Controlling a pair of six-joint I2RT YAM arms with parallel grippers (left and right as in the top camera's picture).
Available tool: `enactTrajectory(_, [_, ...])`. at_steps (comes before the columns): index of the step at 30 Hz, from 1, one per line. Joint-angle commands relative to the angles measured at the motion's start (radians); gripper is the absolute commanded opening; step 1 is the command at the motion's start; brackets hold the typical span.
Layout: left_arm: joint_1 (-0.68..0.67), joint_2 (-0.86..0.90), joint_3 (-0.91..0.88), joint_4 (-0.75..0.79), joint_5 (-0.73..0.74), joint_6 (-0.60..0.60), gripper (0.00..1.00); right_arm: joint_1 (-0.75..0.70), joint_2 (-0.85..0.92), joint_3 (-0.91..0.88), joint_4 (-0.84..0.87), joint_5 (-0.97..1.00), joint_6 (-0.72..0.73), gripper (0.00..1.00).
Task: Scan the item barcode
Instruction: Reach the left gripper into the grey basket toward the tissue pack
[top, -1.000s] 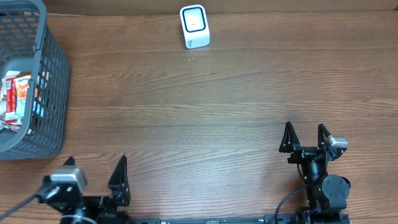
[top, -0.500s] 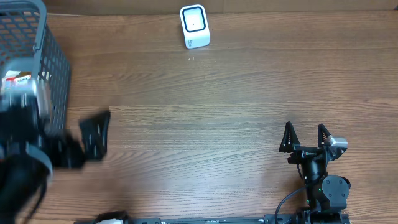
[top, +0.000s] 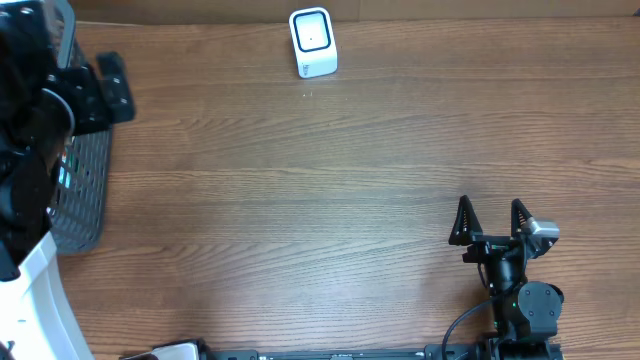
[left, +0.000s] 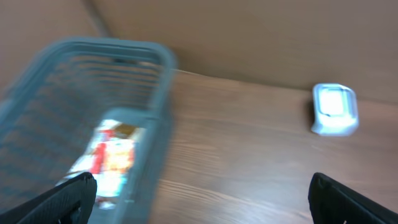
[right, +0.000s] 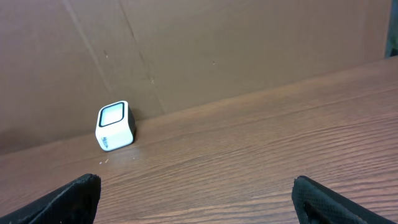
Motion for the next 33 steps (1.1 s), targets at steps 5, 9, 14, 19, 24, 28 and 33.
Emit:
enactTrajectory(5, [0.272, 0.073, 0.019, 0.017, -0.080, 0.020, 1.00, -0.002, -0.010, -0.010, 0.006, -0.005, 0.004, 1.00])
enactTrajectory(9, [0.442, 0.138, 0.019, 0.006, 0.083, 0.018, 1.00, -0.002, -0.010, -0.010, 0.007, -0.005, 0.004, 1.00])
enactTrajectory(14, [0.601, 0.235, 0.014, 0.002, 0.212, 0.023, 1.00, -0.002, -0.010, -0.010, 0.007, -0.005, 0.004, 1.00])
enactTrajectory(19, [0.669, 0.333, 0.013, -0.021, 0.320, 0.078, 1.00, -0.002, -0.010, -0.010, 0.006, -0.005, 0.004, 1.00])
enactTrajectory(24, [0.661, 0.422, 0.013, -0.011, 0.355, 0.153, 1.00, -0.002, -0.010, -0.010, 0.007, -0.005, 0.004, 1.00])
enactTrajectory(28, [0.657, 0.486, 0.013, 0.008, 0.355, 0.163, 1.00, -0.002, -0.010, -0.010, 0.006, -0.005, 0.004, 1.00])
enactTrajectory(33, [0.655, 0.558, 0.013, 0.023, 0.356, 0.172, 1.00, -0.002, -0.010, -0.010, 0.007, -0.005, 0.004, 1.00])
